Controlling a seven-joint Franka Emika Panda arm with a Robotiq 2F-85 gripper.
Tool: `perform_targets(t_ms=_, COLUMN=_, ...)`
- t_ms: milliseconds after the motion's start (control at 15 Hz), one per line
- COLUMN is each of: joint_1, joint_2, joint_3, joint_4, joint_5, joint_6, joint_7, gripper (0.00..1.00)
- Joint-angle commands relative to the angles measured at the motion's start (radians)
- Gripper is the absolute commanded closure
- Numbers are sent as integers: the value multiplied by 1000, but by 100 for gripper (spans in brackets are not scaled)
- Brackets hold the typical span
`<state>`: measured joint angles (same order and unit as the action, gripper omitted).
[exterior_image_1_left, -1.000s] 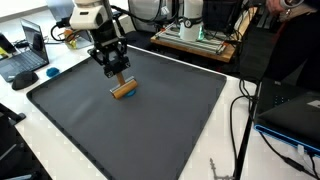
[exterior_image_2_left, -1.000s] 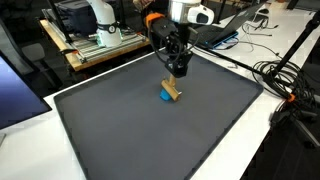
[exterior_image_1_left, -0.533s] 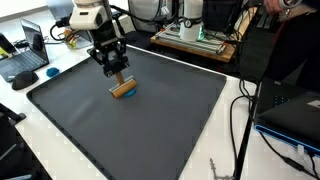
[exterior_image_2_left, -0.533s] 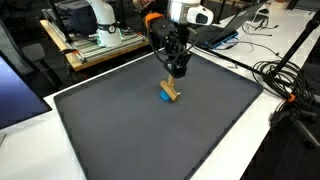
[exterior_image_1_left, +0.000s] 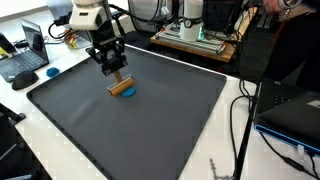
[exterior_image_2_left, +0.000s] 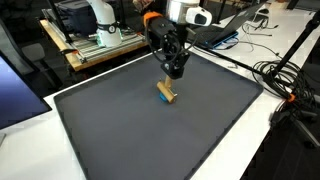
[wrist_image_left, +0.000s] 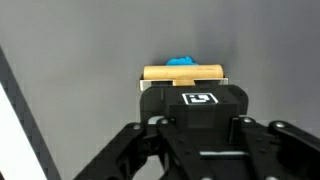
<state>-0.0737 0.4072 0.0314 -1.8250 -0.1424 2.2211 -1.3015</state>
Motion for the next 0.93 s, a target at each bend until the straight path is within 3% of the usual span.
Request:
perform_targets(t_ms=0, joint_1=3, joint_2=50, joint_3=-25, joint_4=5, joint_5=-66, joint_6=-12, joint_7=18, gripper=79)
perform_targets(t_ms=867, joint_1=16, joint_2=37, joint_3=10, joint_4=10, joint_5=-73, joint_6=-9, joint_7=-10, gripper=79)
